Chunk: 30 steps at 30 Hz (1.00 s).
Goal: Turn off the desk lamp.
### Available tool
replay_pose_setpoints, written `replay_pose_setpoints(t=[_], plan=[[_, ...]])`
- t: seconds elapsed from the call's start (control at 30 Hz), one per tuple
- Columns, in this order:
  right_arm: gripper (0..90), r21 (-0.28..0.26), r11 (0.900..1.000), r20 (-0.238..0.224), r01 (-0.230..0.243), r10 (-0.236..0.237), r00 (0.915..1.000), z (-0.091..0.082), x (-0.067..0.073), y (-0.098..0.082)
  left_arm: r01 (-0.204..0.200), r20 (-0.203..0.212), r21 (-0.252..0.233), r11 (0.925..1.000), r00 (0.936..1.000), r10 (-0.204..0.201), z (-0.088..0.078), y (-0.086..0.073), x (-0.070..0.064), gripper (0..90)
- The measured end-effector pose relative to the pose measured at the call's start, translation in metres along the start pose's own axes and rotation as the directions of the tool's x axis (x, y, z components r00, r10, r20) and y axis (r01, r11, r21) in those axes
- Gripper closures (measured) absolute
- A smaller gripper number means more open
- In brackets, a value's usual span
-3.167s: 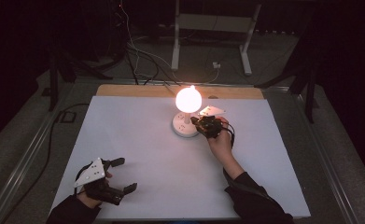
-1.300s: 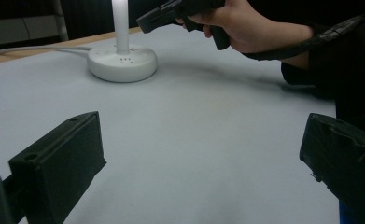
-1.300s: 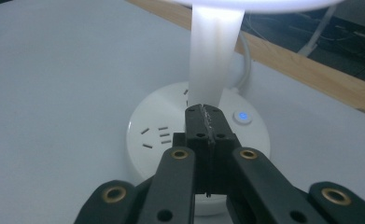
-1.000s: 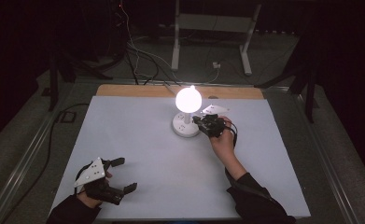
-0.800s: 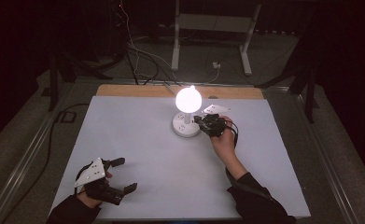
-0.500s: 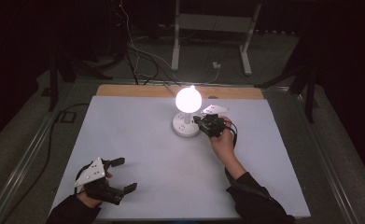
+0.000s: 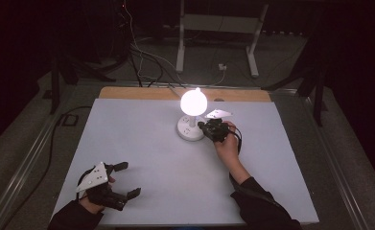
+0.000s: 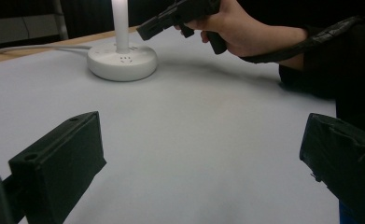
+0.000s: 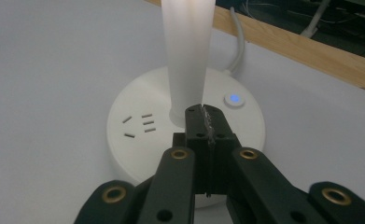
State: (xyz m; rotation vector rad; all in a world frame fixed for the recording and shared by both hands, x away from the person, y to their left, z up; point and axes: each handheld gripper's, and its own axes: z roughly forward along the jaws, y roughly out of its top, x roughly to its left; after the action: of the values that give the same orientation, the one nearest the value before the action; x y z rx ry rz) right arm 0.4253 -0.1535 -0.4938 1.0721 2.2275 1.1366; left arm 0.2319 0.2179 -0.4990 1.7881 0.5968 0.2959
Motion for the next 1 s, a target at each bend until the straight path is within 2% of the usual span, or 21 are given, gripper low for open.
replay_pose_setpoints(t=[0.43, 0.73, 0.9, 0.93, 1.0], plan=[[90.0, 0.029, 1.0, -0.011, -0.009, 0.009, 0.9999, 0.009, 0.002, -0.01, -0.001, 0.0, -0.003, 1.0, 1.0, 0.001, 0.0, 0.0, 0.0, 0.4], [90.0, 0.03, 1.0, -0.005, 0.003, -0.003, 1.0, 0.009, 0.003, -0.011, -0.003, -0.001, 0.0, 1.0, 1.0, 0.003, 0.0, 0.0, 0.0, 0.4], [90.0, 0.015, 1.0, 0.001, 0.024, -0.024, 0.9997, 0.011, 0.004, -0.013, 0.003, -0.001, -0.001, 1.0, 1.0, -0.003, 0.0, 0.0, 0.0, 0.4], [90.0, 0.021, 1.0, 0.01, 0.02, -0.02, 0.9997, 0.013, 0.007, -0.012, 0.002, -0.001, -0.002, 1.0, 1.0, -0.002, 0.001, 0.0, 0.0, 0.4], [90.0, 0.038, 0.998, 0.027, 0.046, -0.047, 0.9985, 0.013, 0.01, -0.009, -0.001, -0.001, -0.003, 1.0, 1.0, 0.001, 0.0, 0.0, -0.001, 0.4]])
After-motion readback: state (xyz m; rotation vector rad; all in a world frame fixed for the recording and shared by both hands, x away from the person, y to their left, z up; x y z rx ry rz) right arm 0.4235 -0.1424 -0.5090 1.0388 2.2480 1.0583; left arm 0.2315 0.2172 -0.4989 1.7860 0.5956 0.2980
